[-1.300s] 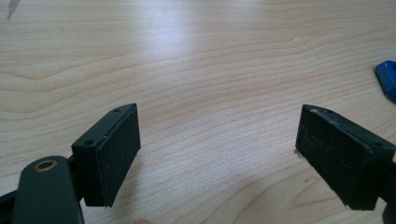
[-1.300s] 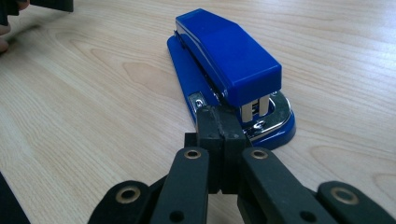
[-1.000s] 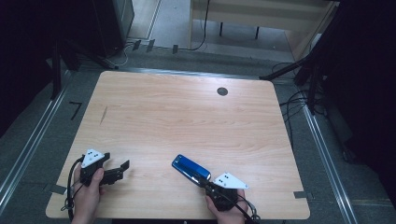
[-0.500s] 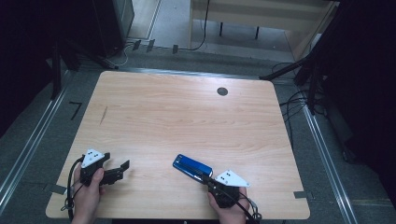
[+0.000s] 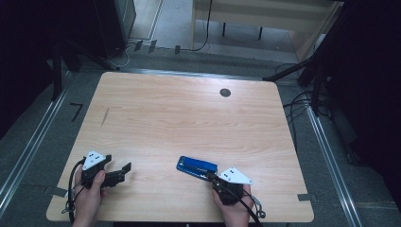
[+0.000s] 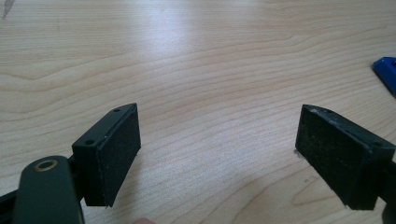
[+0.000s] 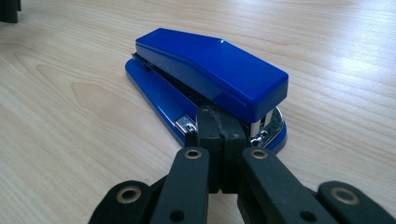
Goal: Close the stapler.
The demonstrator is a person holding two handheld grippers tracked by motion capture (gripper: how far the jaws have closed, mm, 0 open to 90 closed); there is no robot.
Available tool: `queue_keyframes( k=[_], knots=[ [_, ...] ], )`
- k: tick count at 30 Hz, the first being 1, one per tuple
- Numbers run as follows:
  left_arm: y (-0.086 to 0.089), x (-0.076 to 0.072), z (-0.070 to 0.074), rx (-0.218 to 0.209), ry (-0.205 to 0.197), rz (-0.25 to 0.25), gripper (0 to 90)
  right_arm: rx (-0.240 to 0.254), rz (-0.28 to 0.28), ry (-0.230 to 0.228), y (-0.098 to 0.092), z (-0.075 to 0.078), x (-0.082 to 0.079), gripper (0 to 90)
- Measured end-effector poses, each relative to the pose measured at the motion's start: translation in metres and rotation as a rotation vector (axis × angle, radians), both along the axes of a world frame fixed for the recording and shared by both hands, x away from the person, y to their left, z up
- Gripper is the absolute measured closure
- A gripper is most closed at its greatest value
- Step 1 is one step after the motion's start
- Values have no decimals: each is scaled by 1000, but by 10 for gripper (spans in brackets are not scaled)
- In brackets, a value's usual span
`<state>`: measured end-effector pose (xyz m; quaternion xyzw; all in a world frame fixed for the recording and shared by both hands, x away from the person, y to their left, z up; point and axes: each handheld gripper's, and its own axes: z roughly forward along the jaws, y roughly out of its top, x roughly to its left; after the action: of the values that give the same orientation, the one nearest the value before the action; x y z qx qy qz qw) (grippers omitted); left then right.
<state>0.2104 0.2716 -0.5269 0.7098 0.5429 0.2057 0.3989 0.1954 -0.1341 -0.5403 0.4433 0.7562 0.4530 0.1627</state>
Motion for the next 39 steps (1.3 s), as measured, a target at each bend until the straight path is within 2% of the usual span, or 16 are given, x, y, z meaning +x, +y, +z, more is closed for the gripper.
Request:
queue_keyframes(
  k=[20,39],
  knots=[
    [0,0,0,1,1,-2,145,-26,-43,-12,-4,1,18,900],
    [0,0,0,5,4,0,146,-42,-37,-21,-6,1,29,900]
  ],
)
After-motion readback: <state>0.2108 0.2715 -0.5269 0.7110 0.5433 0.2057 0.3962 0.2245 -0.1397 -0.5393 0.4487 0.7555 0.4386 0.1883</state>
